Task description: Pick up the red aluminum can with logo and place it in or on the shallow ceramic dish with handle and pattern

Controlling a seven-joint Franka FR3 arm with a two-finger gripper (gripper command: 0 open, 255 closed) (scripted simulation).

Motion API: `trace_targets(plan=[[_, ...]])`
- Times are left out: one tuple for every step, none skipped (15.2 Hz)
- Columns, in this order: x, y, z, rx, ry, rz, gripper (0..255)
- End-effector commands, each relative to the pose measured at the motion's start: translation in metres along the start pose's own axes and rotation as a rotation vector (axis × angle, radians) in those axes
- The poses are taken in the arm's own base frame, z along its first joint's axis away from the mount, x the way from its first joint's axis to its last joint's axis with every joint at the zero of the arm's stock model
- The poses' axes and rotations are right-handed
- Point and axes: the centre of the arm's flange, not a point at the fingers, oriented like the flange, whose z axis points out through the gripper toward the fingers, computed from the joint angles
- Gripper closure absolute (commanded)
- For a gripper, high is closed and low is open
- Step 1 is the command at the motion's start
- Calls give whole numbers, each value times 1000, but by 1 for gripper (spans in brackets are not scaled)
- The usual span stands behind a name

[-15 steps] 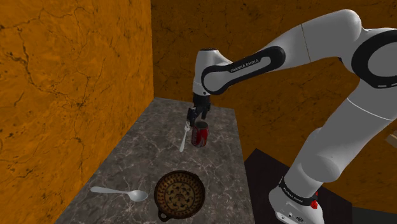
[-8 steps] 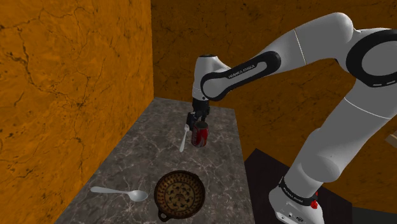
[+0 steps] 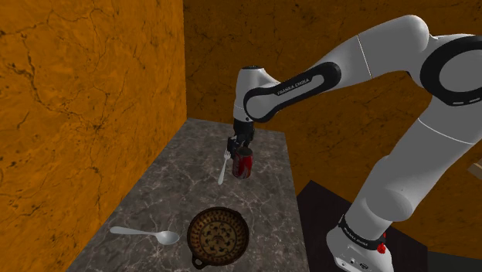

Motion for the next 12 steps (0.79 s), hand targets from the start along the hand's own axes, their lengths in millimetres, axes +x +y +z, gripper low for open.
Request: trace_targets(plan=[[0, 0, 1, 0, -3, 0, 255], [0, 1, 1, 0, -3, 0, 255], [0, 1, 1, 0, -3, 0, 255], [0, 1, 1, 0, -3, 0, 255], [0, 1, 1, 0, -3, 0, 255], [0, 1, 1, 0, -3, 0, 255], [0, 0, 1, 0, -3, 0, 255], [0, 0, -4, 0, -3, 0, 255], [0, 0, -9, 0, -3, 0, 255], [0, 0, -15, 0, -3, 0, 255], [0, 0, -20, 0, -3, 0, 255], [0, 0, -25, 0, -3, 0, 255]])
